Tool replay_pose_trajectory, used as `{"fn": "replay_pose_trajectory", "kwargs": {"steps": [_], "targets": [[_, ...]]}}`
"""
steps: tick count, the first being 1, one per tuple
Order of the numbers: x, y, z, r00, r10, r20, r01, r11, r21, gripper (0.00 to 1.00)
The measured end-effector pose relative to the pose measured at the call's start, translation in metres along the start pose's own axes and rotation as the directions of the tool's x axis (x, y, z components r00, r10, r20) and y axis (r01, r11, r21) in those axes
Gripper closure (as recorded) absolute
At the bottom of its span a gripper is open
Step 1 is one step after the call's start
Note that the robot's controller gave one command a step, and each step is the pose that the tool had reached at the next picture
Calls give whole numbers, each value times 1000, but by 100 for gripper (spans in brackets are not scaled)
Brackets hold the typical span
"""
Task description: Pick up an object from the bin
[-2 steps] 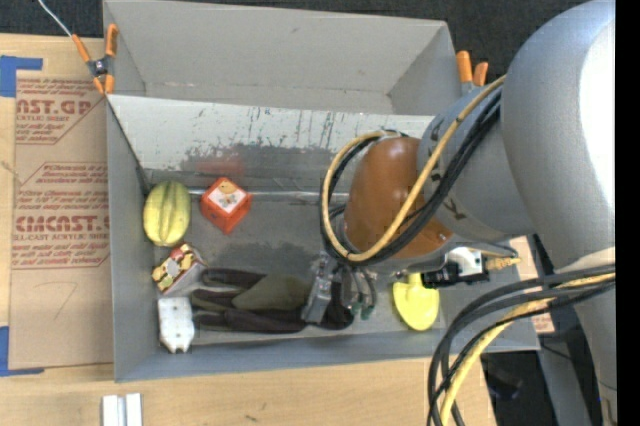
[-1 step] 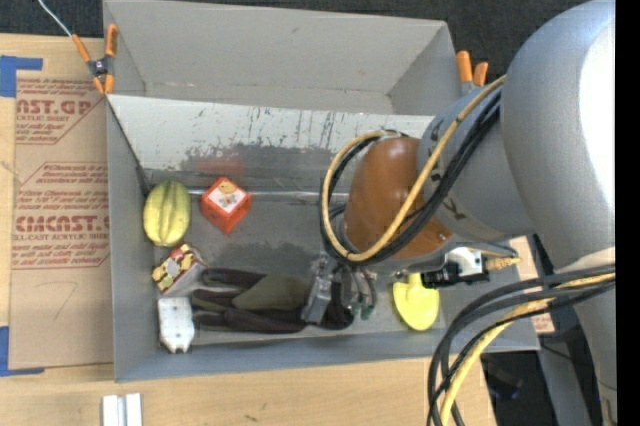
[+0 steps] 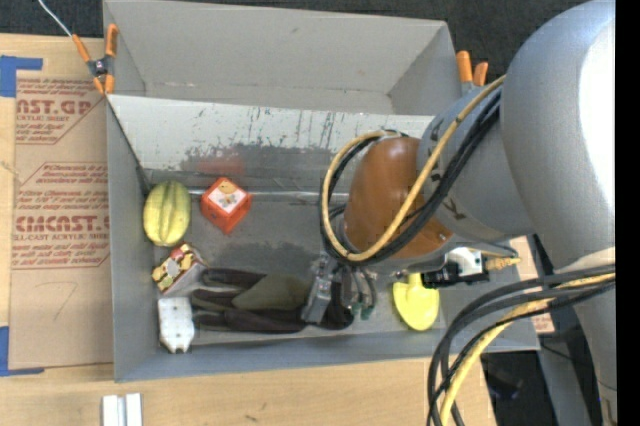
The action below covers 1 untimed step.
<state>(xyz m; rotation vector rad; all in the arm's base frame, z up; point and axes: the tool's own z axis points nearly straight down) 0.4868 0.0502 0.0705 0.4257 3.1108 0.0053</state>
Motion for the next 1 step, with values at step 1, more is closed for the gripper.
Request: {"fn": "replay_pose_trajectory", "kwargs": {"steps": [1], "targets": [[0, 0, 0, 1000, 0, 0, 0, 1000, 0, 100]]}}
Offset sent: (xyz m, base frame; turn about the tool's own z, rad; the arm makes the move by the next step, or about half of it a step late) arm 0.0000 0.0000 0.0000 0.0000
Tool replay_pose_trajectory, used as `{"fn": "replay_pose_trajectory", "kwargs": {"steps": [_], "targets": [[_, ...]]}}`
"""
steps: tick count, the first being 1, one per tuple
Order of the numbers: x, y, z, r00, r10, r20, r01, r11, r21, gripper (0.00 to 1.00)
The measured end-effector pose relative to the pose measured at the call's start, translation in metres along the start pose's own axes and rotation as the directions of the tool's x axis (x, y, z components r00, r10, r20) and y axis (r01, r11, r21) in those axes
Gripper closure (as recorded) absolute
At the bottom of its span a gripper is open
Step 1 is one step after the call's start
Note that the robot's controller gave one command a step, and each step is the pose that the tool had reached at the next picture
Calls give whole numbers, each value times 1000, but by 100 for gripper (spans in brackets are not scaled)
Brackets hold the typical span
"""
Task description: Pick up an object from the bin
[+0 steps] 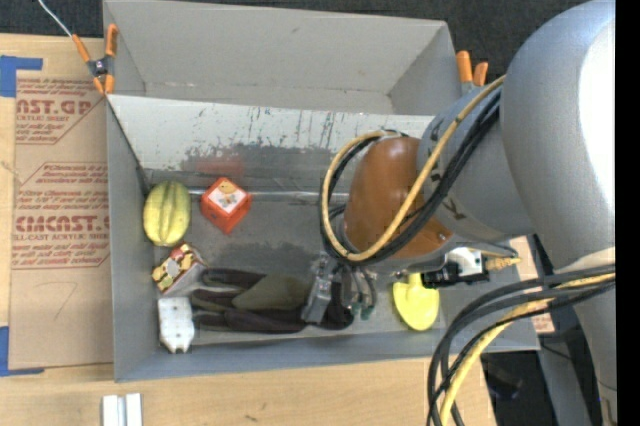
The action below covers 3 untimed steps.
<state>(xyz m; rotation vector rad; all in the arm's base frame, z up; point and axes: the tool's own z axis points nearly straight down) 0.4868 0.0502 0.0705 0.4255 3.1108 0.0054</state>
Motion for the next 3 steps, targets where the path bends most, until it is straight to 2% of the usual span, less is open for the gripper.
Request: {"fn": "replay_pose_trajectory", "kwargs": {"steps": [3], "targets": [[0, 0, 0, 1000, 0, 0, 0, 1000, 0, 100]]}}
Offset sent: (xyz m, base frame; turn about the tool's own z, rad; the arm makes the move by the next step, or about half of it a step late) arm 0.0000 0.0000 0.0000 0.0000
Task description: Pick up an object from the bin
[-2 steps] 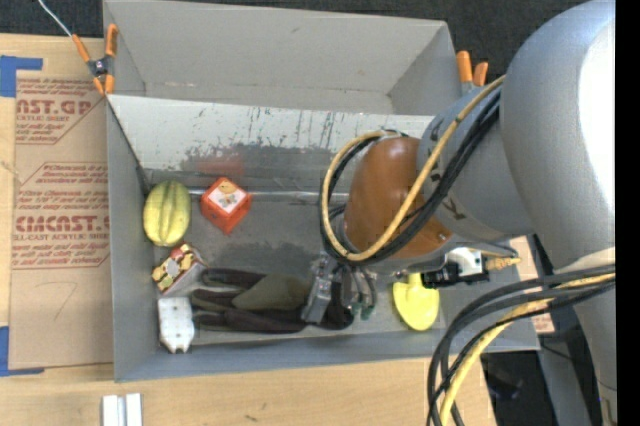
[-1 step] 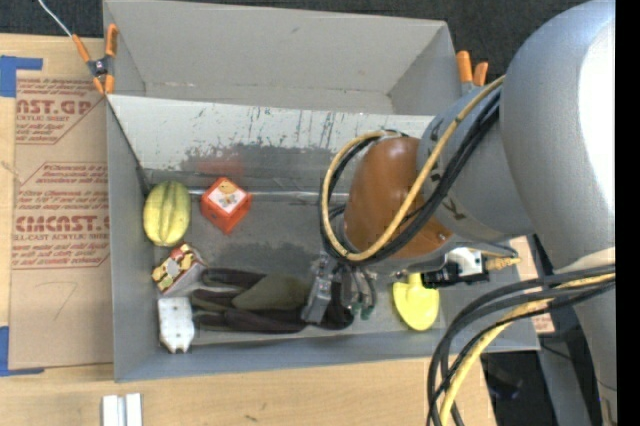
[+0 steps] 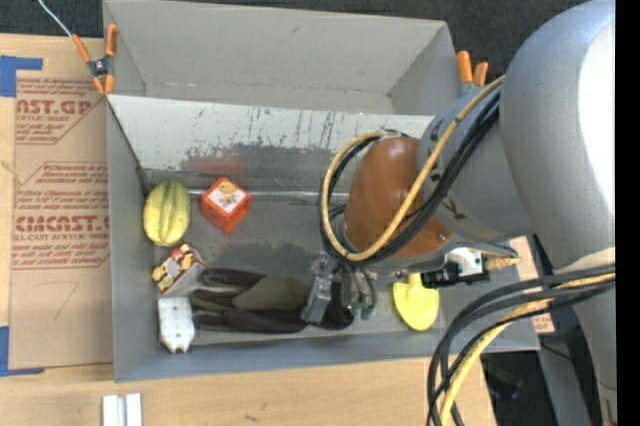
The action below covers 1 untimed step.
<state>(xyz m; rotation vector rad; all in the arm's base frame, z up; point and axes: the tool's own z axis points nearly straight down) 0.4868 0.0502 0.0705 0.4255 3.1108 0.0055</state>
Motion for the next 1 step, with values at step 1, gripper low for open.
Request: {"fn": "replay_pose_trajectory", "kwargs": {"steps": [1], "targets": [[0, 0, 0, 1000, 0, 0, 0, 1000, 0, 100]]}}
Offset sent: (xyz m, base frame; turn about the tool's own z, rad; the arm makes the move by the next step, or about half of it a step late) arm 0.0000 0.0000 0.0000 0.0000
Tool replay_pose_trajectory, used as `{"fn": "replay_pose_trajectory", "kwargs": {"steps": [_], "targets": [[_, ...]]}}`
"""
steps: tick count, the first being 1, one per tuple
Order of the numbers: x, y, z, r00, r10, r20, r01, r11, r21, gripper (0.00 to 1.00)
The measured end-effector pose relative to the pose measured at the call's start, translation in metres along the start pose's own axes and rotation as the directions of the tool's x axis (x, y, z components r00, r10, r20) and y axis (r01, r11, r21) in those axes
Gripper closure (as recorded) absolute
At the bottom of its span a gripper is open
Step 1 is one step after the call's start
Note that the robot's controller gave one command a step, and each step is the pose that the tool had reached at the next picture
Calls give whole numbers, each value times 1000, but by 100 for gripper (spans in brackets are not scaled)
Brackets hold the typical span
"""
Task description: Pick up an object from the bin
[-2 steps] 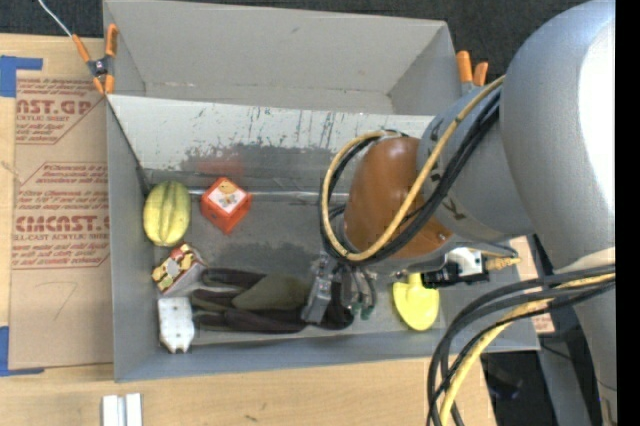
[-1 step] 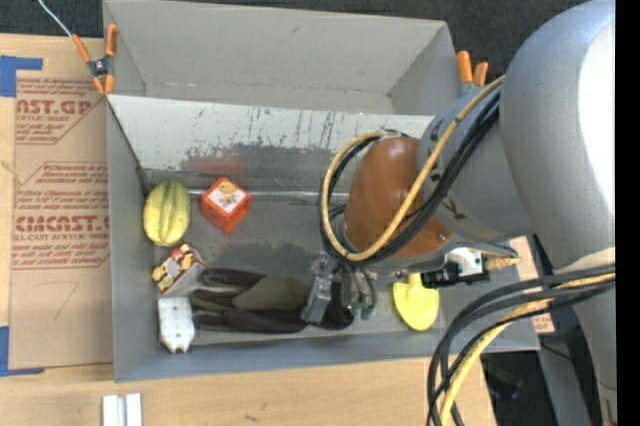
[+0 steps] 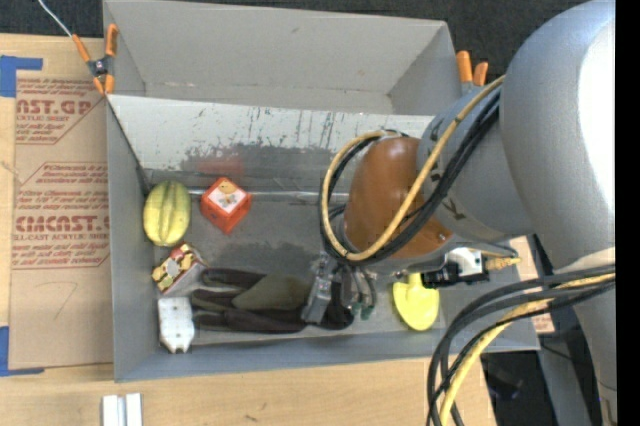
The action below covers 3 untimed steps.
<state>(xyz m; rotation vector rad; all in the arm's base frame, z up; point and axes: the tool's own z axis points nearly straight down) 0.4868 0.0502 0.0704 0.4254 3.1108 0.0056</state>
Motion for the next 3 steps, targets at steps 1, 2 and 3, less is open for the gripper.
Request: {"fn": "replay_pose_trajectory", "kwargs": {"steps": [1, 2, 3], "targets": [[0, 0, 0, 1000, 0, 0, 0, 1000, 0, 100], [0, 0, 0, 1000, 0, 0, 0, 1000, 0, 100], [0, 0, 0, 1000, 0, 0, 0, 1000, 0, 100]]}}
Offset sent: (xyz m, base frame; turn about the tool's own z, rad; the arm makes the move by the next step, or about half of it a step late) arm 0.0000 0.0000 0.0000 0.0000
